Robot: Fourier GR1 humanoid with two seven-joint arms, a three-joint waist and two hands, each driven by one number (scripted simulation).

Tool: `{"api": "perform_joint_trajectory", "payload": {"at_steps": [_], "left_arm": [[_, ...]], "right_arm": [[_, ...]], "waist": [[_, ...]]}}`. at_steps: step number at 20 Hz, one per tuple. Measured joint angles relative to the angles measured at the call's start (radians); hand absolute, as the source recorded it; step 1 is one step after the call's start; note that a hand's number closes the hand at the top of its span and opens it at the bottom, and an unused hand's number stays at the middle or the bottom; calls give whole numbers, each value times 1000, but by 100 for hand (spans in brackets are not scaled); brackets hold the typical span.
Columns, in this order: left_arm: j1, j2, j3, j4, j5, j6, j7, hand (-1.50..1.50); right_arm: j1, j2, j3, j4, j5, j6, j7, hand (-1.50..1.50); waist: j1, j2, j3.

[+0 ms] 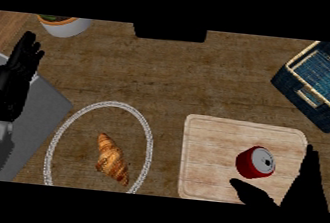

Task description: Pick the can from the cutting board and place it in the basket

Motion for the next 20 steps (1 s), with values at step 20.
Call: {"api": "perform_joint_trajectory", "payload": {"at_steps": [20], "left_arm": [[-4, -32, 26, -12, -37, -25, 37, 0]], "right_arm": [[-38, 0, -31, 173, -19, -72, -2, -150]], "waist": [[1, 1, -1]]}}
